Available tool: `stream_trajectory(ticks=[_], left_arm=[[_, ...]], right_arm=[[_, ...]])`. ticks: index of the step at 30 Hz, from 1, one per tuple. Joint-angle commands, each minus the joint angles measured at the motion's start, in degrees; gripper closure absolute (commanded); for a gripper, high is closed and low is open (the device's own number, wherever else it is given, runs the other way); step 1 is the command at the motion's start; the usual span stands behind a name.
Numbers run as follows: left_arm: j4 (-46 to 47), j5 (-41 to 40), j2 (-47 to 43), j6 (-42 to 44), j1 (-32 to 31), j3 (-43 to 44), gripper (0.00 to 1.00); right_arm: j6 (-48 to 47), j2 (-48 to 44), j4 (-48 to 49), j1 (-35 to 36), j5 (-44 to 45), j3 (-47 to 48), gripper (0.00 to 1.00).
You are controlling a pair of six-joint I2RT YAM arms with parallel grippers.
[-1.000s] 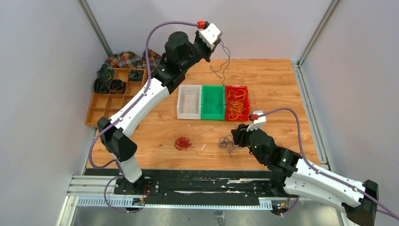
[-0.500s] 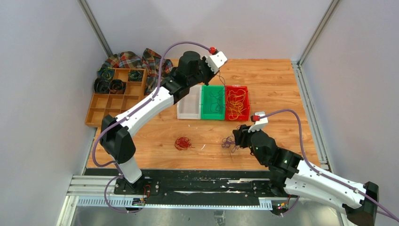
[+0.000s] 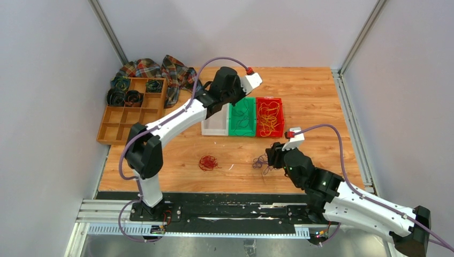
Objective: Untangle the cables
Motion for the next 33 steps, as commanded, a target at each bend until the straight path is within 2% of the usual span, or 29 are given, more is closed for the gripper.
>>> stream_trajectory(ticks=[1, 5, 10, 21, 23, 27, 33], left_arm=[[1.1, -3.8, 5.7, 5.1, -0.3, 7.2, 1.00], [2.1, -4.9, 9.7, 8.6, 0.1, 10.5, 0.99], [2.6, -2.4, 11.5, 9.2, 0.1, 7.2, 1.00], [-4.1, 3.7, 20.0, 9.3, 0.1, 9.8, 0.98], [-6.6, 4.2, 21.4, 9.9, 0.3, 11.7, 0.90], [-14.6, 5.8, 24.4, 9.9, 1.5, 18.5, 0.51], [-17.7, 8.3, 20.2, 9.6, 3.1, 21.5, 0.25]], right_arm=[[1.6, 0.6, -1.6, -0.9, 1.9, 1.8, 0.58], [2.0, 1.2, -2.4, -1.0, 2.1, 2.3, 0.58], [2.1, 1.4, -3.4, -1.0, 2.4, 2.9, 0.58], [2.1, 2.8, -5.9, -1.5, 3.4, 6.1, 0.58], [2.1, 3.4, -6.2, -1.6, 3.3, 6.7, 0.58], [2.0, 3.9, -6.6, -1.7, 3.1, 7.4, 0.58], [3.0, 3.8, -6.6, -1.8, 2.1, 7.6, 0.58]])
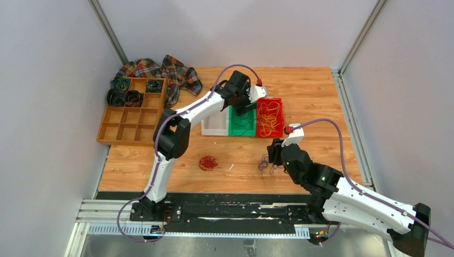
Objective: Untangle the cables
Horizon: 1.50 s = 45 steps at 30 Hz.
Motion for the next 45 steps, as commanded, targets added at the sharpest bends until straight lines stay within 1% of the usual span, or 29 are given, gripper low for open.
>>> stream_trajectory(ticks=[1, 4, 6, 8, 9, 11, 13, 15, 17, 20, 22, 27, 31, 35, 37, 41, 45], left_arm=[[-4.8, 3.5, -5.2, 0.3, 1.3, 4.0, 0.22], [-10.4, 4.5, -6.5, 1.7, 1.6, 8.1, 0.09], [-13.5, 4.9, -7.4, 2.2, 1.8, 10.3, 0.05], [-15.9, 5.7, -8.9, 2.7, 2.1, 10.6, 0.01], [-17.3, 6.7, -10.4, 3.5, 2.0, 10.0, 0.01], [-19.5, 9.5, -13.3, 4.2, 2.0, 7.0, 0.02], [-22.4, 14.3, -16.3, 6.1, 1.9, 1.1, 0.02], [-24.8, 16.6, -18.6, 8.5, 1.4, -3.8, 0.00], [-26.2, 17.3, -19.4, 10.3, 0.8, -7.7, 0.04], [-26.8, 18.1, -18.4, 10.8, 0.3, -10.4, 0.13], [-26.8, 19.1, -16.7, 9.9, 0.1, -10.2, 0.18], [-26.8, 20.3, -13.2, 6.5, -1.5, -8.8, 0.24], [-21.8, 17.8, -12.3, 2.6, -3.4, -11.2, 0.31], [-15.7, 16.0, -12.0, 1.0, -3.9, -13.0, 0.38], [-15.0, 16.0, -11.4, 1.2, -3.9, -12.9, 0.40], [-14.1, 14.7, -10.1, 1.6, -4.3, -13.4, 0.46], [-11.3, 12.8, -11.0, 2.4, -5.3, -17.8, 0.50]], right_arm=[[1.6, -0.2, -1.0, -0.9, 0.4, 2.3, 0.58], [1.9, -0.1, -1.1, -1.1, -0.2, 2.4, 0.58], [2.0, 0.1, -1.1, -1.2, -0.8, 2.6, 0.58], [2.2, 0.3, -1.1, -1.3, -1.2, 2.8, 0.58], [2.2, 0.4, -1.1, -1.4, -1.5, 2.8, 0.57], [2.5, 0.6, -1.0, -1.4, -1.7, 2.8, 0.58], [2.9, 0.7, -1.1, -1.4, -1.8, 2.6, 0.58], [3.1, 0.8, -0.9, -1.5, -2.0, 2.3, 0.58], [3.3, 1.0, -0.7, -1.5, -2.0, 2.1, 0.58], [3.1, 1.7, -0.6, -1.7, -2.2, 2.3, 0.58], [2.9, 2.2, -0.5, -1.9, -2.3, 2.4, 0.58], [2.9, 2.7, -0.5, -2.2, -2.5, 2.2, 0.58], [3.1, 2.4, -0.4, -2.6, -2.5, 1.6, 0.58], [3.3, 2.2, -0.4, -2.8, -2.7, 1.2, 0.58], [3.3, 2.1, -0.4, -2.9, -2.7, 1.1, 0.58], [3.1, 2.1, -0.5, -3.2, -2.8, 1.1, 0.58], [3.1, 2.0, -0.7, -3.3, -2.8, 1.2, 0.58]])
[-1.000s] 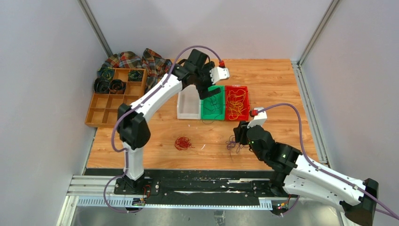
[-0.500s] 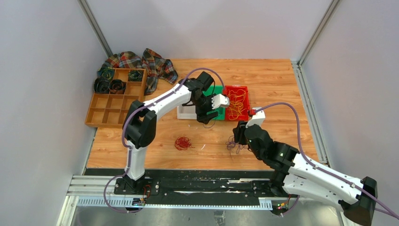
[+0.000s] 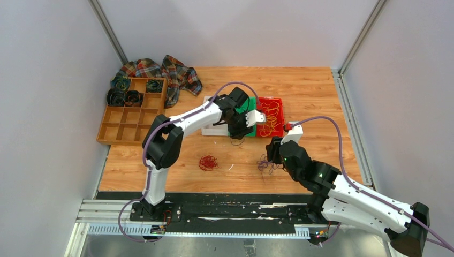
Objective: Untangle the cables
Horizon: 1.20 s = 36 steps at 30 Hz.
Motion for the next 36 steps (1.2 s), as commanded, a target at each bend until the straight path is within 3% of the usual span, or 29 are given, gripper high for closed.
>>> stream_trajectory(ticks=[1, 4, 10, 12, 22, 32, 36], left_arm=[[3.7, -2.5, -0.2, 1.1, -1.6, -4.4, 0.50], [6.3, -4.4, -0.3, 1.6, -2.4, -6.2, 0.52], [9.8, -9.7, -0.1, -1.0, -3.2, -4.9, 0.92], [8.9, -10.0, -1.3, -0.9, -3.2, -3.8, 0.99], [-4.6, -7.9, -3.7, 1.2, -2.5, 11.0, 0.99], [-3.8, -11.4, 10.0, -3.0, 1.3, 32.9, 0.99], [3.8, -13.9, 10.5, -0.4, 2.5, 31.7, 0.99]], right_arm=[[0.7, -0.6, -0.4, -0.9, 0.2, 0.1, 0.58], [0.7, -0.3, -0.6, -1.1, 0.0, 0.4, 0.58], [3.3, 0.1, -0.6, -1.3, -0.4, 0.3, 0.58], [4.2, 0.1, -0.5, -1.3, -1.2, 0.1, 0.58], [5.1, 3.0, -3.0, -1.6, -3.3, 4.3, 0.60], [4.8, 5.0, -9.9, -1.6, -4.7, 11.3, 0.61], [6.0, 4.2, -9.9, -1.6, -4.4, 10.2, 0.61]])
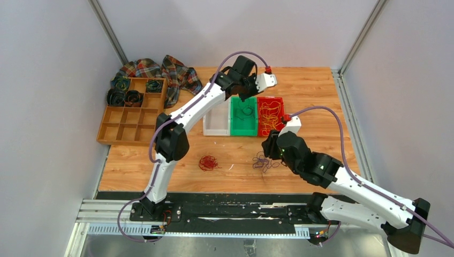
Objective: Untangle the cables
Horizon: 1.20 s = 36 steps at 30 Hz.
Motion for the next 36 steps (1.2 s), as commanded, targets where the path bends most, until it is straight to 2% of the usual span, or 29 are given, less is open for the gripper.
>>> stream_trajectory(ticks=[1, 4, 14, 22, 28, 32, 33, 36], left_arm=[[7.6, -4.2, 1.0, 2.2, 1.3, -2.5, 0.99], [12.6, -5.2, -0.1, 2.9, 1.8, -6.4, 0.99], [17.9, -3.6, 1.9, 1.3, 2.7, -9.9, 0.99], [22.7, -3.3, -1.6, 2.3, 3.0, -22.0, 0.99], [24.7, -1.8, -2.1, -0.7, 2.9, -27.2, 0.99], [24.6, -1.6, -1.4, -2.1, 2.9, -27.4, 0.99], [24.1, -1.4, -1.6, -2.6, 2.8, -26.9, 0.97], [20.8, 0.7, -3.2, -4.3, 3.0, -24.4, 0.77]], right_arm=[[1.7, -1.1, -2.3, -1.2, 0.7, -0.6, 0.61], [1.8, -2.1, -2.3, -1.2, 1.2, -1.4, 0.62], [2.6, -9.6, -4.1, -1.3, 4.1, -4.3, 0.62], [3.1, -8.6, -4.2, -1.4, 3.8, -4.3, 0.63], [3.0, -7.2, -3.9, -1.4, 3.6, -3.5, 0.63], [3.0, -6.4, -3.4, -1.5, 3.4, -3.5, 0.63], [3.1, -6.3, -3.4, -1.5, 3.2, -3.6, 0.63], [3.1, -6.1, -2.8, -1.7, 2.7, -3.6, 0.63]])
